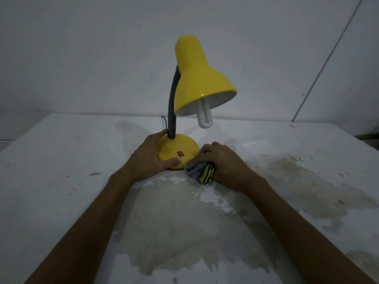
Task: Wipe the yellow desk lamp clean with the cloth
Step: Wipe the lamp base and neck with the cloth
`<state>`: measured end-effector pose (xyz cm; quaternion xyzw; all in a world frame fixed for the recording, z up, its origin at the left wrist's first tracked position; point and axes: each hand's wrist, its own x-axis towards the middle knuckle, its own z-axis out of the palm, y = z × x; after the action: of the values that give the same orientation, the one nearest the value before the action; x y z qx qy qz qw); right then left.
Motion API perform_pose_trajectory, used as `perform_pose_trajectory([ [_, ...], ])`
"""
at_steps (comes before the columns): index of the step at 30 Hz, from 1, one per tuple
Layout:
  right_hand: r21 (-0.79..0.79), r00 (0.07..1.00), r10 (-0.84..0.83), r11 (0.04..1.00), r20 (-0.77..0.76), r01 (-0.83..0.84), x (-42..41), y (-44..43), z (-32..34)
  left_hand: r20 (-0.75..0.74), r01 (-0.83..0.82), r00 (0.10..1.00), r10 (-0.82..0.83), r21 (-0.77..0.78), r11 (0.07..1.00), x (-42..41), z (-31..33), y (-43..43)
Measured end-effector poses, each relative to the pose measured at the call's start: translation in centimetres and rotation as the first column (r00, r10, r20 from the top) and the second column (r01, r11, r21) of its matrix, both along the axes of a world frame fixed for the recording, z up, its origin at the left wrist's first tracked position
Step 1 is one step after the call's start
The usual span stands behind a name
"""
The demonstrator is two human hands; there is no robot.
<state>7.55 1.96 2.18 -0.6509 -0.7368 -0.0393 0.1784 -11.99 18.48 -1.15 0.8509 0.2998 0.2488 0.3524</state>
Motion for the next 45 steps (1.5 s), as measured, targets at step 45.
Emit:
perform_pose_trajectory([
  [45, 0.126, 0.975, -0.054, 0.989, -0.217, 0.083, -3.9, 5.9, -0.3, 0.092, 0.032, 0.995, -0.036, 0.037, 0.999, -0.6, 1.4, -0.8],
])
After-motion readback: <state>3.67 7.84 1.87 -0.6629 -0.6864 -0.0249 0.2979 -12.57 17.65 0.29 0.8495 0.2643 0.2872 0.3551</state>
